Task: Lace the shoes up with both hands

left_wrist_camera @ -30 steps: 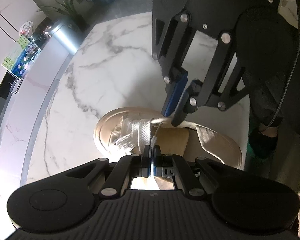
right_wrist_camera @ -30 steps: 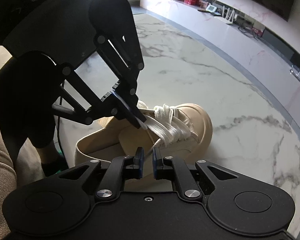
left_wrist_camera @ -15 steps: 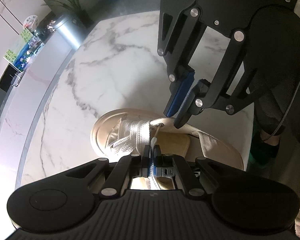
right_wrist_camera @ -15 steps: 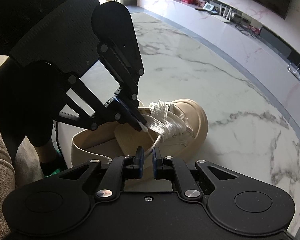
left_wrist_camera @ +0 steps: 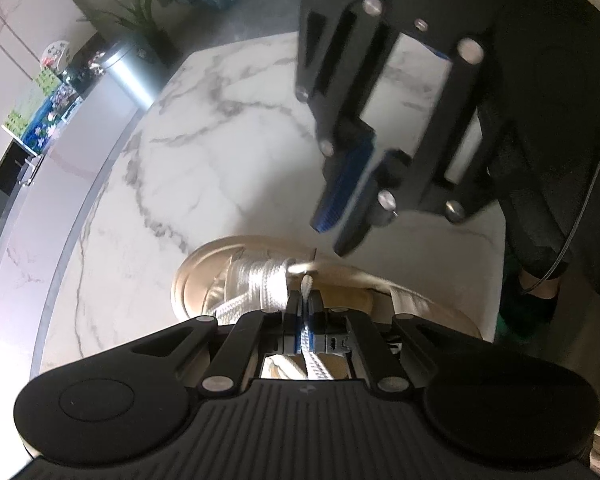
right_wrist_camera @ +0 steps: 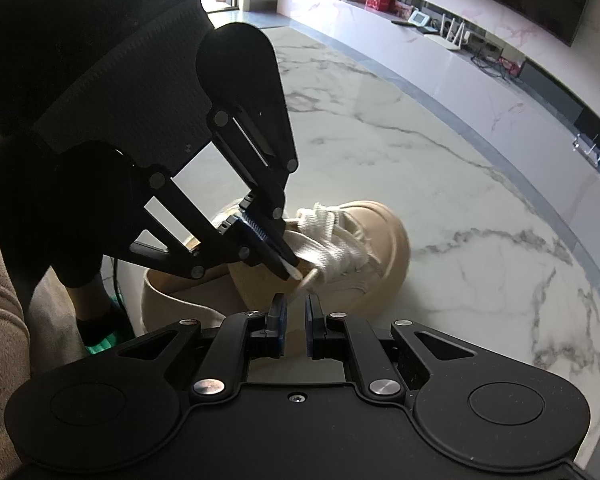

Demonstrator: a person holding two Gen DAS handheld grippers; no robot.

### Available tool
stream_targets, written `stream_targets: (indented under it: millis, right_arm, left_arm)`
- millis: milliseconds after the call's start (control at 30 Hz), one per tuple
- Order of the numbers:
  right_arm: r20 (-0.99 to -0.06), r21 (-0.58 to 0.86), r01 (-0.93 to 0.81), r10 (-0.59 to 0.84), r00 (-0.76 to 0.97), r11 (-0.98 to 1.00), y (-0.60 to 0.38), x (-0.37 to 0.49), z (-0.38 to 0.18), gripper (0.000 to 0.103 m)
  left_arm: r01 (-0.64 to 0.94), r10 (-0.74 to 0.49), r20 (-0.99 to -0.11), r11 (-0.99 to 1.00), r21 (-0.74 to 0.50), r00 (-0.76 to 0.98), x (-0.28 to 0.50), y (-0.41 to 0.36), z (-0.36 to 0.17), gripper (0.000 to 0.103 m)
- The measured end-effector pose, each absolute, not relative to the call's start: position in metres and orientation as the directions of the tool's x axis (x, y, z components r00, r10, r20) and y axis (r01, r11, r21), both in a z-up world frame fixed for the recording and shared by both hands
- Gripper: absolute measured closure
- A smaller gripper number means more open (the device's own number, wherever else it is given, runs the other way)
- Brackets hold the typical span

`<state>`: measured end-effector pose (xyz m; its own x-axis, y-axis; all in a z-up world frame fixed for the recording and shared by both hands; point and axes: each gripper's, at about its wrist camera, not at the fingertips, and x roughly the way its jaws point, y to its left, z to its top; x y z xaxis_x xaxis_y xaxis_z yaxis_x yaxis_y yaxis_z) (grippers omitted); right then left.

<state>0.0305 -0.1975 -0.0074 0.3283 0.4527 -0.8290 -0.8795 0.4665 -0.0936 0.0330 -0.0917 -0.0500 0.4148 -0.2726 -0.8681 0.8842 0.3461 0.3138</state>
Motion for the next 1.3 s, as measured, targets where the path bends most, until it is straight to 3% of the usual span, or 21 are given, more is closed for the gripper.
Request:
stream_targets:
  millis: [267, 700, 1100, 1233, 1300]
  right_arm:
    - [-0.82, -0.093, -0.925, 0.499, 0.281, 0.368, -0.206, 0.041, -0.02, 0.096]
    - [-0.859, -0.189, -0.972, 0.456, 0.232, 0.14, -0.185, 0.049, -0.031, 0.096]
    - [-0.866, -0.204, -0.971, 0.44, 0.238, 0.122, -0.179, 0.045, -0.031, 0.102]
    - [-0.871, -0.197, -0.97, 0.429, 0.24, 0.144, -0.179, 0.046, -0.028, 0.102]
    - [-0.871, -0.2, -0.967, 0.422, 0.249, 0.159, -0.179, 0.045, -0.026, 0.102]
  left_arm:
    - [0.891, -0.268, -0.868, 0.304, 0.336, 0.419, 0.033, -0.098, -0.054, 0.1]
    - [0.893, -0.293, -0.865, 0.325, 0.311, 0.408, 0.038, -0.096, -0.052, 0.1]
    - [0.886, -0.304, -0.857, 0.346, 0.308, 0.416, 0.039, -0.095, -0.051, 0.099]
    - [0.878, -0.316, -0.848, 0.374, 0.299, 0.424, 0.034, -0.09, -0.042, 0.083]
    - [0.865, -0.323, -0.841, 0.409, 0.29, 0.434, 0.029, -0.083, -0.035, 0.081]
